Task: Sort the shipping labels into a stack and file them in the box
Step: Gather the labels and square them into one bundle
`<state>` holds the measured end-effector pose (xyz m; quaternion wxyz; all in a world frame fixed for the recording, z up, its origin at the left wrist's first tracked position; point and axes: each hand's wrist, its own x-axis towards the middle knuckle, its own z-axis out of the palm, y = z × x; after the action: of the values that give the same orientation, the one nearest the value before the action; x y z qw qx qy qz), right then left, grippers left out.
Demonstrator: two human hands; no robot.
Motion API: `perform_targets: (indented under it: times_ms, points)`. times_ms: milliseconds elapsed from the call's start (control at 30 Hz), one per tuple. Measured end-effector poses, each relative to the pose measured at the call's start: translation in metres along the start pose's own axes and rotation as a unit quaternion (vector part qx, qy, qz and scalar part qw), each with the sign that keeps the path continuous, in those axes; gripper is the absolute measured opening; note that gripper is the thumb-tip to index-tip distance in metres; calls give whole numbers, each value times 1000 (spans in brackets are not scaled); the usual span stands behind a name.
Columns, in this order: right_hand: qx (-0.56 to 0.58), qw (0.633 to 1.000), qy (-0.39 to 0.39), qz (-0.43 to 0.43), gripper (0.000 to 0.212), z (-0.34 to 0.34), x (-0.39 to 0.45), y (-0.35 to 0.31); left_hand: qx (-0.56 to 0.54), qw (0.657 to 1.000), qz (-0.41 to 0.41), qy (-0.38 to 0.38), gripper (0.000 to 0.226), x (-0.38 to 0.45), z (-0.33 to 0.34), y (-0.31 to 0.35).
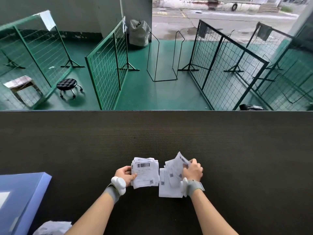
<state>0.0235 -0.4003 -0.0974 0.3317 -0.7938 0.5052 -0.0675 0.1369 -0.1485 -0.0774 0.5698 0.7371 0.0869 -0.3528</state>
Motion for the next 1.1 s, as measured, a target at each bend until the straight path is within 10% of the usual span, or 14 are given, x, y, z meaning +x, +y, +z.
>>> perform_targets:
  times_ms: [167, 300, 633, 833, 1100]
  points:
    - [186, 973, -94, -99, 18, -11, -10, -30, -5, 1000, -8, 10, 45, 1, -2, 1]
    - [126, 965, -163, -162, 9, -4, -21, -58, -9, 1000, -14, -18, 47, -5, 5, 6]
    - [-49, 988, -25, -144, 13, 6, -10, -44, 9, 999, -5, 48, 44, -4, -7, 8]
    - [73, 965, -174, -181, 14, -6, -20, -65, 2, 993, 44, 109, 36, -8, -1, 12]
    - [58, 938, -225, -259, 11, 23, -50, -92, -28, 997, 67, -2, 21, -12, 12, 22]
